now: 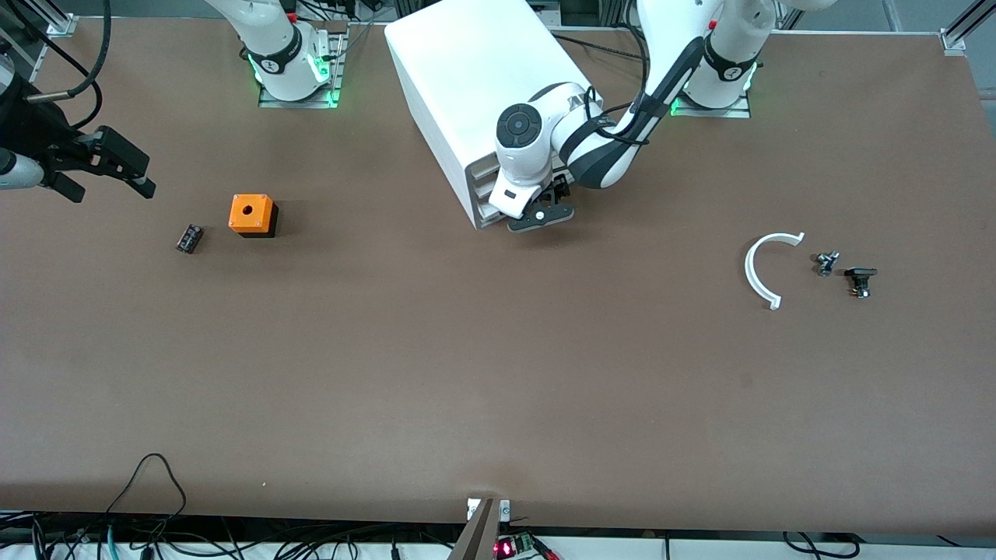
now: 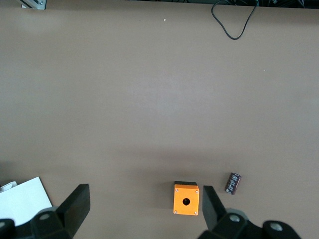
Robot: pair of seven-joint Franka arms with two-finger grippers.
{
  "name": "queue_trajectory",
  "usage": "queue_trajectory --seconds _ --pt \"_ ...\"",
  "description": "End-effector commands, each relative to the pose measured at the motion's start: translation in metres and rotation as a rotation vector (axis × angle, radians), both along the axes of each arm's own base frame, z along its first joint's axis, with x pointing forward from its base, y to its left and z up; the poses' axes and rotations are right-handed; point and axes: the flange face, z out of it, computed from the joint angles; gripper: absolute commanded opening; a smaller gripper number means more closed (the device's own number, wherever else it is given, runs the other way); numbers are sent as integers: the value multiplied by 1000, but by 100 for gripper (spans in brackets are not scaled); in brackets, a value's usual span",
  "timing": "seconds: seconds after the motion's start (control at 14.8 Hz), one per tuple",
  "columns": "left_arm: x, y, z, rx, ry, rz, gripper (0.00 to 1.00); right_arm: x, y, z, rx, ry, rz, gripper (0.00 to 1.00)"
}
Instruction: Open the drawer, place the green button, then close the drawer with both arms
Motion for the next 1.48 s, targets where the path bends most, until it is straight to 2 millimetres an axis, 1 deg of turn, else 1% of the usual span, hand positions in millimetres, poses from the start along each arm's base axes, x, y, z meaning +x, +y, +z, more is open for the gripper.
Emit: queue_trajectory --seconds 0.0,0.13,0.27,0.34,0.4,0.47,0.54,0.61,0.74,0.88,1.01,1.08,1.15,1.21,1.28,1.42 --pt "-15 -4 10 19 -7 -20 97 3 -1 3 -14 8 10 100" --pt "-21 -7 11 33 2 -33 97 4 -1 3 -16 7 10 100" --pt "-13 -2 20 36 1 -40 98 4 -1 4 -14 5 10 100" --pt "-3 5 24 39 1 -46 98 3 -2 4 -14 7 8 100" --pt "14 17 36 26 -8 -52 98 3 -2 4 -14 7 8 100" --pt "26 27 45 16 -16 -74 99 4 -1 3 -14 8 10 100" --pt "37 38 59 14 -22 -87 99 3 -1 4 -14 7 10 100" --pt "44 46 72 19 -26 -110 99 4 -1 3 -14 8 10 100" --pt "72 70 102 14 -30 -163 99 3 -2 4 -14 7 8 100" --pt "106 98 138 12 -15 -237 99 4 -2 3 -16 8 8 100" --pt "130 122 170 12 4 -309 99 3 -2 4 -14 7 8 100" --pt "143 137 188 5 2 -343 99 4 -2 3 -16 8 8 100" --pt "154 152 202 -2 1 -375 99 4 -2 3 -16 8 8 100" --pt "164 170 219 -11 -11 -415 99 4 -2 3 -14 8 8 100" --pt "173 189 233 -18 -23 -451 99 4 -2 2 -16 10 8 100" --pt "179 218 263 -30 -52 -552 99 4 -2 3 -16 8 8 100"
